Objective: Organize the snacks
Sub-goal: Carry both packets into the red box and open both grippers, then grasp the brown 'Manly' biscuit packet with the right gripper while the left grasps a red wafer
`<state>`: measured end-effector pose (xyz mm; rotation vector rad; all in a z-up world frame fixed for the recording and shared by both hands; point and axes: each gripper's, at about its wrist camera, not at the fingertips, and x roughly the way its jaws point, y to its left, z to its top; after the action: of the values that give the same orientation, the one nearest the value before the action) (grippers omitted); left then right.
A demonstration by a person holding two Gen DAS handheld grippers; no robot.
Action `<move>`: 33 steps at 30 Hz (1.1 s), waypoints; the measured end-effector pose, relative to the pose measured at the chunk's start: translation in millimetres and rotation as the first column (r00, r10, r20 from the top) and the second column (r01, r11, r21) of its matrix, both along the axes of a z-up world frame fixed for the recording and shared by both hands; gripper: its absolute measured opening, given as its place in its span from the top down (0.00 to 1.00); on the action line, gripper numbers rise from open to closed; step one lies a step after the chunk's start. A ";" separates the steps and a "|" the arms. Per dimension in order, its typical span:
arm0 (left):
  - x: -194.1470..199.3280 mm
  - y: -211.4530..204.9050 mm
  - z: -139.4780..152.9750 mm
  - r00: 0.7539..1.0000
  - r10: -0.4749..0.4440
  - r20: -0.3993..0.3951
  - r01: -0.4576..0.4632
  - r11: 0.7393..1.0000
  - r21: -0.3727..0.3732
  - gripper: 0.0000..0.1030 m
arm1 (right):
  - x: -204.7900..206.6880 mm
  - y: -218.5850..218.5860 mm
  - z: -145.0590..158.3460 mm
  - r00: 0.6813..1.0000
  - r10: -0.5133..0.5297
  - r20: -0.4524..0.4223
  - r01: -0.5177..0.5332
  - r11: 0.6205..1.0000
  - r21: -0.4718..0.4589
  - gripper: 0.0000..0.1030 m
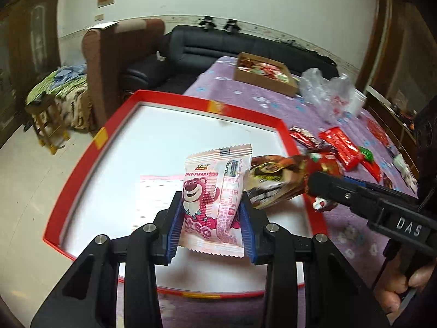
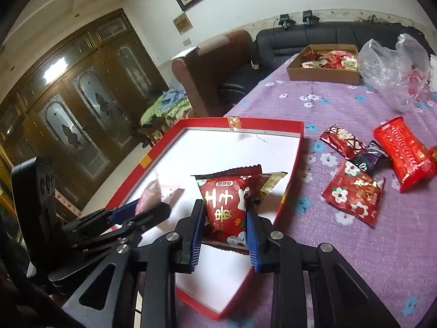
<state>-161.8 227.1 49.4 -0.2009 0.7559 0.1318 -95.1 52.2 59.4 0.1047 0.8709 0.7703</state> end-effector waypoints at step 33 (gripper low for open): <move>5.2 -28.9 21.3 0.998 -0.013 0.061 0.002 0.984 0.179 0.24 | 28.8 -99.3 -5.4 0.959 -0.268 0.094 0.269 0.963 0.002 0.39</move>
<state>-156.6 198.2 70.6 -0.0305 0.6791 0.1850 -66.4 -47.1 54.0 0.1726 0.7524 0.5114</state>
